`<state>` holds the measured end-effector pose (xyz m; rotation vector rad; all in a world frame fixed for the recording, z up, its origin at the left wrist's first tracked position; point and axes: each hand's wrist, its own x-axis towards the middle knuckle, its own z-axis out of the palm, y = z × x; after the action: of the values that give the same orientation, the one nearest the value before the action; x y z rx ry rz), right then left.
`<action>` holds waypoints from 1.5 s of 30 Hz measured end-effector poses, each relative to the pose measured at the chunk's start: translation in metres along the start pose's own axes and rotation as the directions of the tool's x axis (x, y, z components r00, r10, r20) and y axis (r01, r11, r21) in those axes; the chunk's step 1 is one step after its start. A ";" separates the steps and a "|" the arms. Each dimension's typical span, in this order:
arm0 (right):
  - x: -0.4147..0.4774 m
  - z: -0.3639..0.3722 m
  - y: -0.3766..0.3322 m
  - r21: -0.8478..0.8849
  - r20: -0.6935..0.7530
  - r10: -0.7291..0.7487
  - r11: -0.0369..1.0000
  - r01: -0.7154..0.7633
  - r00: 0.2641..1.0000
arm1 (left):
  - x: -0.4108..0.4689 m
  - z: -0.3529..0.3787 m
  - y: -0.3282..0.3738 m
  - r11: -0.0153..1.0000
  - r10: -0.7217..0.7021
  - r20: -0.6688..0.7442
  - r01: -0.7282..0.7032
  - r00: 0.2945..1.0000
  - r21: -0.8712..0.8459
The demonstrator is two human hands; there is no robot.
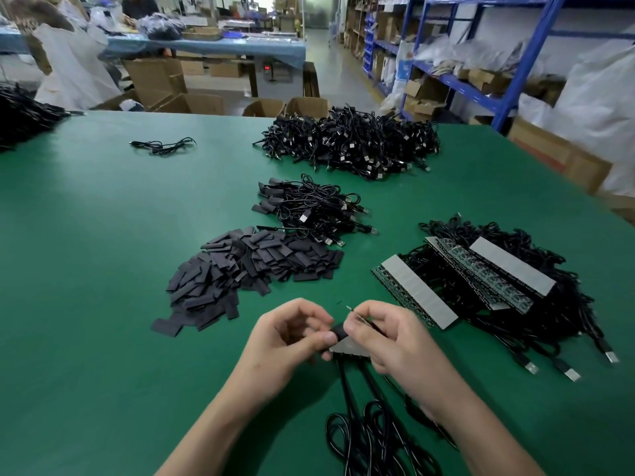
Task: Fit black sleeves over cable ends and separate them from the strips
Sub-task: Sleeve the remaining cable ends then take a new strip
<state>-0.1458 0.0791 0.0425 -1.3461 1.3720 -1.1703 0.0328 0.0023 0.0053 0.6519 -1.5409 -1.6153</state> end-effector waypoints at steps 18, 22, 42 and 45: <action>0.008 0.008 0.021 0.231 0.021 0.119 0.965 -0.120 0.993 | -0.002 -0.006 -0.008 0.769 0.362 -0.024 -0.284 0.932 0.572; 0.007 0.006 0.021 0.253 0.037 0.150 0.955 -0.155 0.988 | -0.001 -0.005 -0.010 0.816 0.315 -0.026 -0.257 0.949 0.519; 0.010 0.003 0.029 0.365 0.082 0.176 0.910 -0.194 0.981 | -0.002 -0.002 -0.015 0.914 0.209 -0.034 -0.183 0.977 0.362; 0.010 0.002 0.030 0.354 0.090 0.171 0.915 -0.192 0.981 | -0.002 -0.002 -0.016 0.898 0.245 -0.032 -0.215 0.969 0.383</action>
<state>-0.1496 0.0685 0.0128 -0.9614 1.1443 -1.1796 0.0323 0.0019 -0.0109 0.6969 -1.8138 -1.1116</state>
